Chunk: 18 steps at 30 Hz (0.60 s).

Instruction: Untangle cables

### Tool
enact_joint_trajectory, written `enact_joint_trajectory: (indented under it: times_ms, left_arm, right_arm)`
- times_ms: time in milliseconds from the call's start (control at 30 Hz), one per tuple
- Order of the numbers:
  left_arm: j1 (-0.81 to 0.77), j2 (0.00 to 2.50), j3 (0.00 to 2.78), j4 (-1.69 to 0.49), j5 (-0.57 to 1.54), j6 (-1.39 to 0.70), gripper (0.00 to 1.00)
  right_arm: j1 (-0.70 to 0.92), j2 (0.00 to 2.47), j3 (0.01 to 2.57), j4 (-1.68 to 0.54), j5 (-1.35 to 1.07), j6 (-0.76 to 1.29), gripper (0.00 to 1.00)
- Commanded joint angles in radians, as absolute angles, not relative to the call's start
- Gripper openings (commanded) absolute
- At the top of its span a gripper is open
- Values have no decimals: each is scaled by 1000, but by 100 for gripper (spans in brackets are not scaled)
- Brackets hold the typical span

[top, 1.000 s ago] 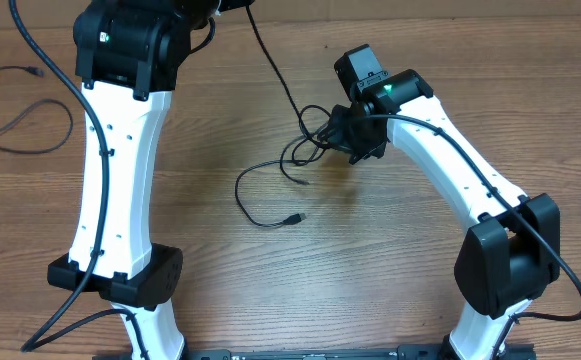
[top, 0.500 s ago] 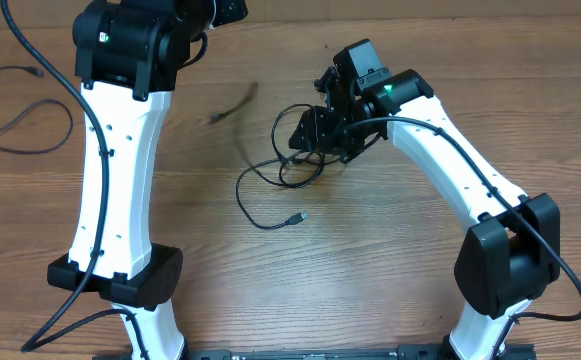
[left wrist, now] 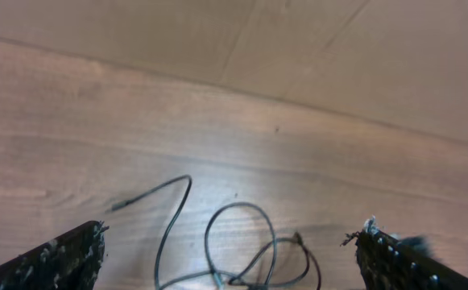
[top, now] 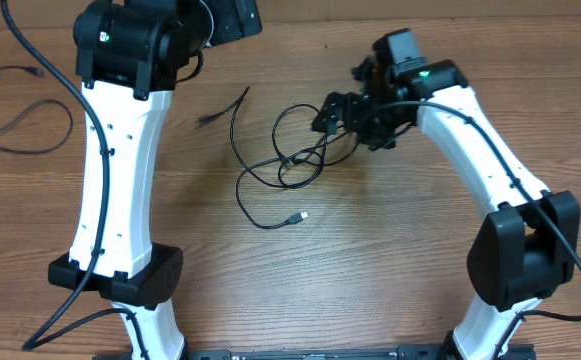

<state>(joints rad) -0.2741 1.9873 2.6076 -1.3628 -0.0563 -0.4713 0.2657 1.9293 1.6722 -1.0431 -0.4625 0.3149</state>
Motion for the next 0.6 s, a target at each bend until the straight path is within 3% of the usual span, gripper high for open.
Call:
enact_joint_trajectory:
  times_ms: [0,567]
  left_arm:
    - [-269,2022,2631,-1390,-44,-471,100]
    - [-283,2117,2632,-1676,-26,-453,100]
  right_arm:
    - [221,1933,1663,-1055,-429,313,100]
    - [159,1933,1663,-1115,-358,304,100]
